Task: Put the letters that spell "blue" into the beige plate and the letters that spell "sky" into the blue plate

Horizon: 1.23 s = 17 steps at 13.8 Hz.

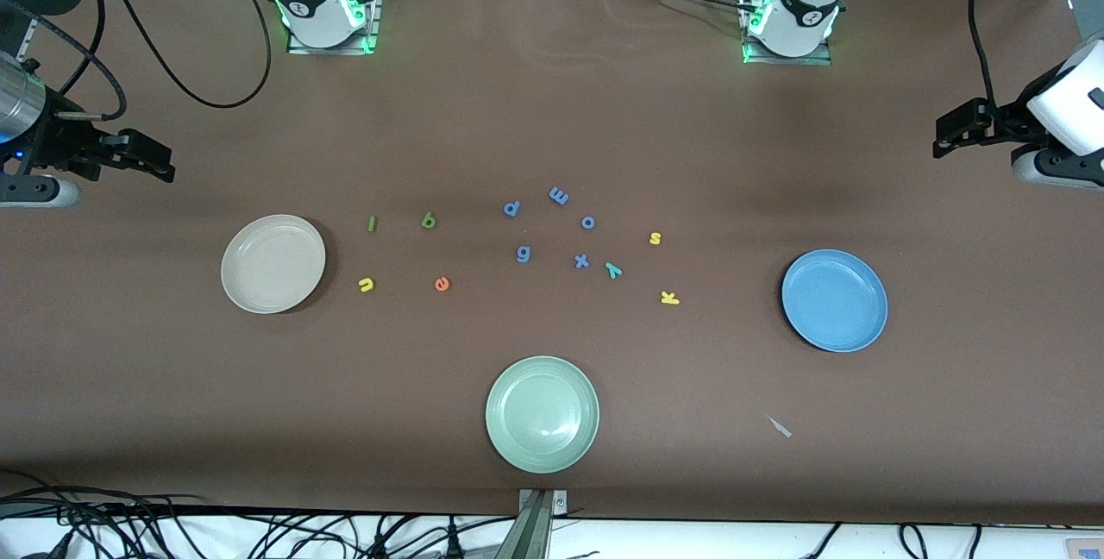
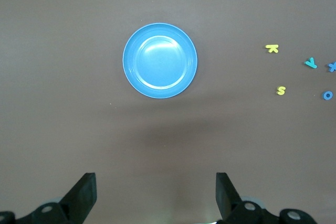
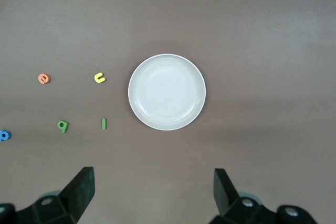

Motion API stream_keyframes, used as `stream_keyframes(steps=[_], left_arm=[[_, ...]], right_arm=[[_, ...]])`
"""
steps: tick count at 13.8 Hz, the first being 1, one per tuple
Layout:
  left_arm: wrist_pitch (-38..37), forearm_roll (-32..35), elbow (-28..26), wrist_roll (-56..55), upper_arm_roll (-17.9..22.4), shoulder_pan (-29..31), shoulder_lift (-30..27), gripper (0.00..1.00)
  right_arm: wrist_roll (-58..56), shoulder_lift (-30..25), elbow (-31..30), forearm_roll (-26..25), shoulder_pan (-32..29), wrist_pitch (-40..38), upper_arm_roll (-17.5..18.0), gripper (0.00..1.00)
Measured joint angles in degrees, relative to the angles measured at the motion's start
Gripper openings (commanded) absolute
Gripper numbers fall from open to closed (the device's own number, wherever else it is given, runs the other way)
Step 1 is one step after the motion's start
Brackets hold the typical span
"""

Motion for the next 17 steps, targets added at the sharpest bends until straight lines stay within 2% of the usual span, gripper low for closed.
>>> stream_keyframes(steps=[5,10,17], left_arm=[[0.54,0.00,-0.32,-0.07,0.33,1.18,-1.86,1.00],[5.08,-0.86,-7.51,-0.38,0.38,3.15,-6.69,1.00],[6.09,-0.88,-8.87,-0.38,0.36,3.45,-5.96,1.00]], right_arm=[[0.00,0.00,0.00,0.00,0.00,0.00,0.00,1.00],[0.00,0.01,0.00,0.00,0.00,0.00,0.00,1.00],[0.00,0.01,0.00,0.00,0.00,-0.04,0.00,1.00]])
